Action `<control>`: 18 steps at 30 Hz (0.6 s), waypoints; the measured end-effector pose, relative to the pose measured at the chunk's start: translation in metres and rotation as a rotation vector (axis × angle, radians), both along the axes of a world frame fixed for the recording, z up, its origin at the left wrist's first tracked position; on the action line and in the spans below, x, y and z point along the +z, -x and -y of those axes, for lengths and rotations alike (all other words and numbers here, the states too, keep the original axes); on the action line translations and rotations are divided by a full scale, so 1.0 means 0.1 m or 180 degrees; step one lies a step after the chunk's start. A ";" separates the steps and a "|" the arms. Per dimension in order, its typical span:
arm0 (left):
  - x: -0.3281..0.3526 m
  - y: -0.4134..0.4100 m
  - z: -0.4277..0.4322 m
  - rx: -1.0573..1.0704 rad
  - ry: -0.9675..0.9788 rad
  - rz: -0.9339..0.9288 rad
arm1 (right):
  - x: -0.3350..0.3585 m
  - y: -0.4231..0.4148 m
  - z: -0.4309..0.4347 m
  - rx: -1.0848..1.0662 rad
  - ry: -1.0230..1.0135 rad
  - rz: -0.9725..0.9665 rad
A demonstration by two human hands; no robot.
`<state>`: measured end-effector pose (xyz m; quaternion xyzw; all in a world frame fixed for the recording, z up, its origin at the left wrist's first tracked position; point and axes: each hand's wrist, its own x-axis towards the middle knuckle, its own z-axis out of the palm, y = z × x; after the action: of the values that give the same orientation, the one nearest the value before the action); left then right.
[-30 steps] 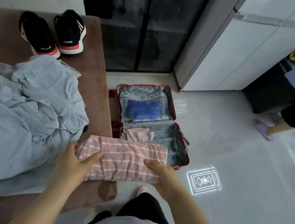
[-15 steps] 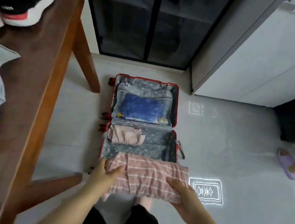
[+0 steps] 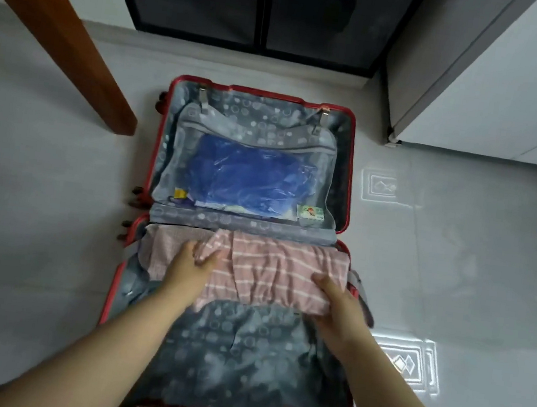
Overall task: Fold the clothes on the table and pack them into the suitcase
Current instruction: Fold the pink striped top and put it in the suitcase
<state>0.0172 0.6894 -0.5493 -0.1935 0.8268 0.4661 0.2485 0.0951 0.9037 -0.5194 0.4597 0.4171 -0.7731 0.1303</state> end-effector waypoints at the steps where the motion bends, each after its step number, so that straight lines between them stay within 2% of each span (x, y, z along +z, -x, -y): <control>1: -0.33 0.11 0.05 0.0031 0.0177 -0.0168 | -0.36 0.13 0.04 0.0058 0.0033 -0.0045; 4: -1.18 0.47 0.30 -0.0183 0.0891 -0.0485 | -1.43 0.50 0.23 0.0509 -0.0127 0.0081; 6: -1.70 0.67 0.43 -0.0489 0.1582 -0.0506 | -2.08 0.72 0.36 0.1288 -0.0652 0.0219; 8: -2.13 0.71 0.51 -0.0928 0.2213 -0.0822 | -2.68 0.82 0.44 0.2081 -0.1582 0.0405; 9: -2.34 0.67 0.54 -0.1269 0.2452 -0.1162 | -2.92 0.82 0.47 0.2228 -0.1985 0.0453; 11: -2.61 0.53 0.63 -0.2201 0.2560 -0.1831 | -3.20 0.73 0.53 0.2289 -0.3016 0.0417; 12: -2.67 0.45 0.69 -0.2714 0.2567 -0.1881 | -3.24 0.68 0.59 0.2459 -0.3592 0.0177; 13: -2.69 0.40 0.73 -0.3090 0.2586 -0.1533 | -3.25 0.65 0.66 0.2787 -0.3957 -0.0179; 15: -2.72 0.36 0.82 -0.3356 0.2670 -0.0672 | -3.27 0.60 0.79 0.4020 -0.3989 -0.0803; 17: -2.76 0.38 0.86 -0.3326 0.2607 -0.0023 | -3.29 0.60 0.82 0.5263 -0.3690 -0.0730; 18: -2.75 0.38 0.82 -0.3331 0.2578 0.0130 | -3.30 0.61 0.80 0.5542 -0.3631 -0.0627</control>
<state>-0.0210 0.6078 -0.8240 0.1467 0.9167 -0.0677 0.3654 0.0341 0.8235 -0.8490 -0.0715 0.9159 -0.1345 0.3714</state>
